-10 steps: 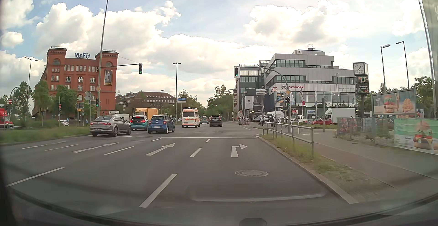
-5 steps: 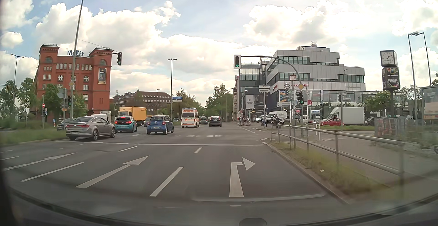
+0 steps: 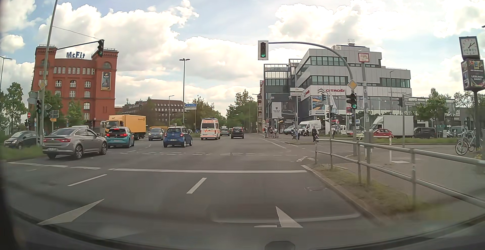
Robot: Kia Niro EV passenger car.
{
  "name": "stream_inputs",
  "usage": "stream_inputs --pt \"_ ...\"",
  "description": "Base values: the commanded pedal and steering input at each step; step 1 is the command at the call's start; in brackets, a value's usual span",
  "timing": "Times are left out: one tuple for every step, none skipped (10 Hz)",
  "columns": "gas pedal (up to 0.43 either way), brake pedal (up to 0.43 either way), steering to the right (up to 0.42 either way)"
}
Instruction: Follow the waypoints while adhering to traffic rules and regulations
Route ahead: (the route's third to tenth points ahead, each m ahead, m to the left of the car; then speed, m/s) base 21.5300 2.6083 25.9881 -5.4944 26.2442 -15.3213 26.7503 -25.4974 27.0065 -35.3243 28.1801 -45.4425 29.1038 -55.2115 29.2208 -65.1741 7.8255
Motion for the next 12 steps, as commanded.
stream_inputs --pt "0.000 0.165 0.002" --pt "0.000 0.171 0.004" --pt "0.000 0.177 0.004" --pt "0.000 0.183 0.004" --pt "0.000 0.189 0.004" --pt "0.000 0.189 0.004" --pt "0.000 0.195 0.004" --pt "0.000 0.195 0.003" --pt "0.000 0.195 0.001" --pt "0.000 0.189 0.000" --pt "0.000 0.171 0.000" --pt "0.000 0.171 0.000"
